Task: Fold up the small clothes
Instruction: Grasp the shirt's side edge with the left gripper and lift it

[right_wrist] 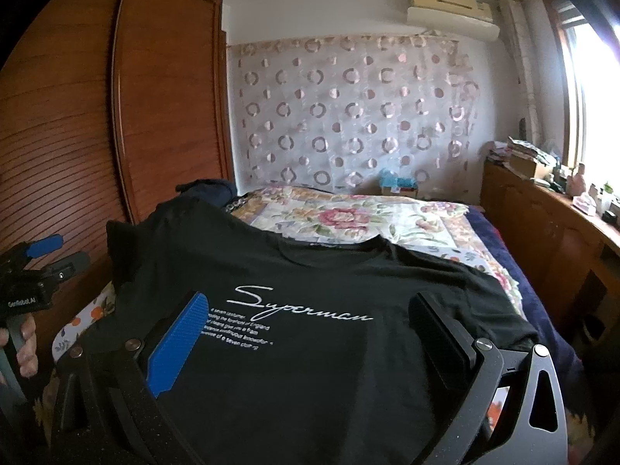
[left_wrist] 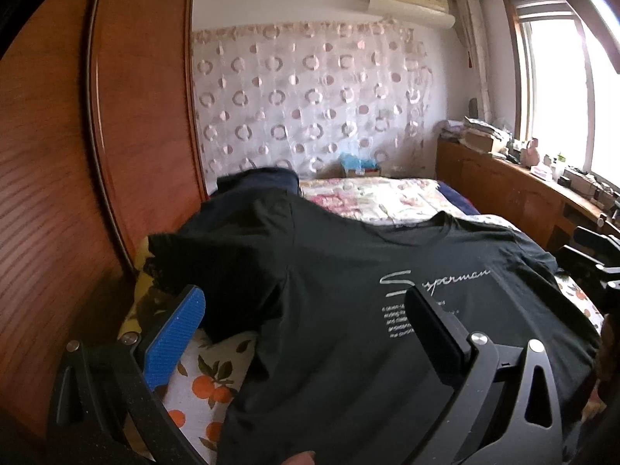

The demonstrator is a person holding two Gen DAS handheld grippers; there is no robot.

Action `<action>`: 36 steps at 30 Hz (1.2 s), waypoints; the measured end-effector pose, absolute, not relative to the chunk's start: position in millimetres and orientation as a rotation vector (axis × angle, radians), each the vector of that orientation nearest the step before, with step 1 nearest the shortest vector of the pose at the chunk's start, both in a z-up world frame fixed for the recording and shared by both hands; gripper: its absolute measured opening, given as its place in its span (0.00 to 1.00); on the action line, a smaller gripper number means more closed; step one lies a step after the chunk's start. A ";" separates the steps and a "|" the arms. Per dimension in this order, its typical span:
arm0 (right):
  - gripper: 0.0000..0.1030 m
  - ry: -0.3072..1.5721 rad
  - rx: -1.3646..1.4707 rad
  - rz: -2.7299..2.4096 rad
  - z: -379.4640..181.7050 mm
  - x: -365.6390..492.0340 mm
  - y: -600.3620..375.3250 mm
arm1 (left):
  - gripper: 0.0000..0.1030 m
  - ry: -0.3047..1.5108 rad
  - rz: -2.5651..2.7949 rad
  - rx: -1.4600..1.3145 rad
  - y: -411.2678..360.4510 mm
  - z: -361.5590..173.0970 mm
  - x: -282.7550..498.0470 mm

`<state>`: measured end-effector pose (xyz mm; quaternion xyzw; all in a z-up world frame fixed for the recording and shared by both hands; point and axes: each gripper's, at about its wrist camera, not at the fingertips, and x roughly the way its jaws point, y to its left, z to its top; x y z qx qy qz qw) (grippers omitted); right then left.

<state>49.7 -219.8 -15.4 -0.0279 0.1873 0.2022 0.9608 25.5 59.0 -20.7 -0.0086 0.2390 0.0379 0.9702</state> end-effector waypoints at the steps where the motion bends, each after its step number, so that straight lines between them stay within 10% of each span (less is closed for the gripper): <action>1: 1.00 0.387 -0.063 0.418 -16.6 53.1 -217.6 | 1.00 0.493 0.075 -0.021 64.0 -23.5 27.8; 18: 1.00 0.481 -0.134 0.526 -23.2 73.4 -219.3 | 0.99 0.601 0.049 -0.020 154.4 -34.9 86.9; 36: 1.00 0.479 -0.132 0.521 -23.3 70.5 -218.1 | 0.46 0.741 0.093 -0.124 213.1 -59.8 151.3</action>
